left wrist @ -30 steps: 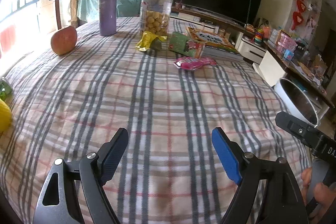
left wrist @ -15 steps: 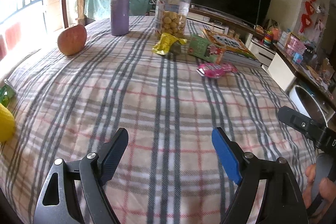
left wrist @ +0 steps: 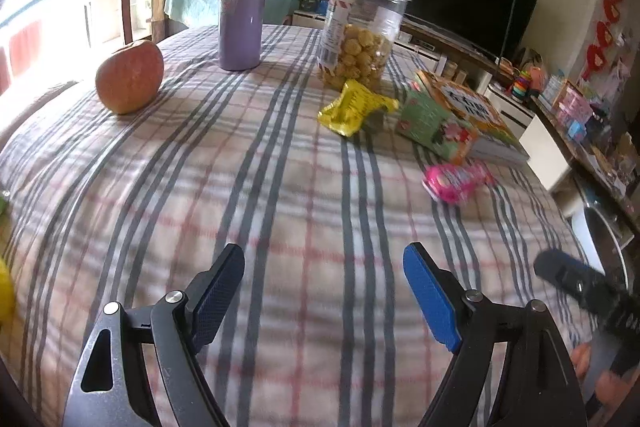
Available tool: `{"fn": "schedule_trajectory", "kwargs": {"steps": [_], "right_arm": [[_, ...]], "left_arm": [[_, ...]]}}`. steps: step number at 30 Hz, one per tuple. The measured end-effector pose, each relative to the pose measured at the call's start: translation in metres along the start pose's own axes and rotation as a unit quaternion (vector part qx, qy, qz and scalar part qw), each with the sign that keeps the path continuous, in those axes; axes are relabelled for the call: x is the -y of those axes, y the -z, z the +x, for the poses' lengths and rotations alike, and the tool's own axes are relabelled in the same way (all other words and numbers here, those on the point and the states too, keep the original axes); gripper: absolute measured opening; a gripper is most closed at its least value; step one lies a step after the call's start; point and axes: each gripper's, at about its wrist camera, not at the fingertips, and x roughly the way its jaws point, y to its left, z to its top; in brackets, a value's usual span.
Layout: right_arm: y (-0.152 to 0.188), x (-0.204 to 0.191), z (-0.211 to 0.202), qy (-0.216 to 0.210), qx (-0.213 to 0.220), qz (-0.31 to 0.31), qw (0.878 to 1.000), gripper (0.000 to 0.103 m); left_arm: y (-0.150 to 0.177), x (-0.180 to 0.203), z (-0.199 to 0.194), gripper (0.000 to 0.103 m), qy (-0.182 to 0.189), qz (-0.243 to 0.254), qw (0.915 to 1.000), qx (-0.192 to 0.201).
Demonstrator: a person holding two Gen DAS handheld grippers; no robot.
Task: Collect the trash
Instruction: 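Move both open grippers away from the bin back over the table, then grasp yellow snack wrapper with left gripper while right gripper grasps pink lollipop pack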
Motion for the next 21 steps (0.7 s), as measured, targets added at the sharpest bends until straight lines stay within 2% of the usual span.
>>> {"fn": "schedule_trajectory", "kwargs": {"steps": [4, 14, 18, 19, 21], "right_arm": [[-0.006, 0.003, 0.006, -0.001, 0.000, 0.003, 1.000, 0.099], [-0.022, 0.016, 0.018, -0.002, -0.002, 0.015, 1.000, 0.099], [-0.027, 0.020, 0.020, -0.006, 0.001, 0.019, 1.000, 0.099], [-0.028, 0.021, 0.020, -0.007, 0.002, 0.020, 1.000, 0.099], [-0.030, 0.023, 0.023, -0.008, 0.001, 0.023, 1.000, 0.099]], "left_arm": [[-0.020, -0.001, 0.023, 0.082, 0.005, 0.000, 1.0000, -0.004], [-0.067, 0.008, 0.092, 0.082, 0.002, 0.035, 0.9994, -0.005], [-0.084, 0.012, 0.114, 0.080, -0.001, 0.041, 0.9991, 0.008], [-0.087, 0.014, 0.119, 0.079, 0.000, 0.044, 0.9990, 0.009], [-0.091, 0.017, 0.128, 0.069, 0.002, 0.051, 0.9986, 0.009]]}}
